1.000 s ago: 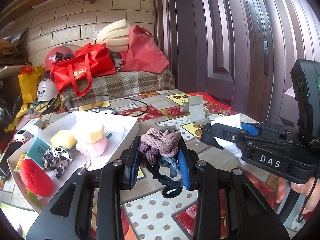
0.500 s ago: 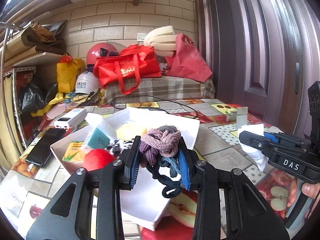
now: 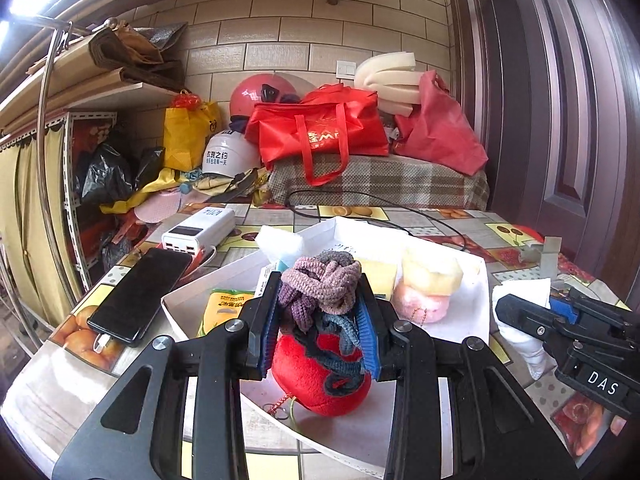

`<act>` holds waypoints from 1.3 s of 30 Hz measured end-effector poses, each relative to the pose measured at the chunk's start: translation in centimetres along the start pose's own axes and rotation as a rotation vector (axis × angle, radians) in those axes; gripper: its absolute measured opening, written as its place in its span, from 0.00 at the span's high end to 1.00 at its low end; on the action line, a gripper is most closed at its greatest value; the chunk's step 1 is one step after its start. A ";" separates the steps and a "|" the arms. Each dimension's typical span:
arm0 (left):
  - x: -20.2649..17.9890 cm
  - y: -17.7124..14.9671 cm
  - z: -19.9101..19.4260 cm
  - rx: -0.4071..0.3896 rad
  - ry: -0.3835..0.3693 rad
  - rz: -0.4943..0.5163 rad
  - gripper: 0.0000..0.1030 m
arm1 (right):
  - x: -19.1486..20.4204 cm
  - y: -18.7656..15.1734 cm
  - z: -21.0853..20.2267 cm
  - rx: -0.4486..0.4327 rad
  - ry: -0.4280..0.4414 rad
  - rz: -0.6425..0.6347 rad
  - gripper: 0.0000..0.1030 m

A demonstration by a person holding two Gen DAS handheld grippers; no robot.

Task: Organize soft objects
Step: 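Carry the rope knot into the box and release while the right tool drops the sock there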

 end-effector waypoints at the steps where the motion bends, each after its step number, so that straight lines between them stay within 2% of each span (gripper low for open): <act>1: -0.1 0.1 0.2 -0.001 -0.001 0.004 0.67 | 0.2 0.0 0.3 0.002 0.007 0.000 0.74; 6: -0.4 0.4 1.5 0.018 -0.025 0.019 0.67 | 2.0 0.2 2.2 0.032 0.049 -0.025 0.74; 9: -0.5 0.4 2.5 0.051 -0.045 0.020 0.67 | 3.0 0.0 3.7 0.081 0.084 -0.056 0.74; 14: -0.8 0.3 4.2 0.103 -0.067 0.028 0.67 | 3.3 -0.1 5.7 0.143 0.095 -0.081 0.73; 26: -0.7 0.0 6.8 0.187 -0.050 0.004 0.67 | -0.3 0.7 9.3 0.211 -0.015 -0.089 0.73; 33: -0.6 -0.1 8.5 0.223 0.013 0.010 0.67 | -2.3 0.9 10.7 0.247 -0.062 -0.049 0.73; 35: -0.6 0.0 8.2 0.206 0.034 0.019 0.61 | -2.3 0.9 10.8 0.250 -0.069 -0.055 0.72; 38: -0.3 0.1 8.1 0.195 0.080 0.029 0.45 | -2.1 0.9 10.8 0.249 -0.090 -0.078 0.71; 39: -0.2 0.1 8.1 0.193 0.088 0.028 0.35 | -2.0 0.9 10.8 0.248 -0.096 -0.086 0.71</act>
Point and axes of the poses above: each gripper's, at about its wrist camera, not at the fingertips, and z roughly the way its jaws point, x to its left, y to its top, the point moved 8 cm from there along z, roughly the way its jaws point, and after that the axes turned 9 degrees about y, right-handed, at the moved point
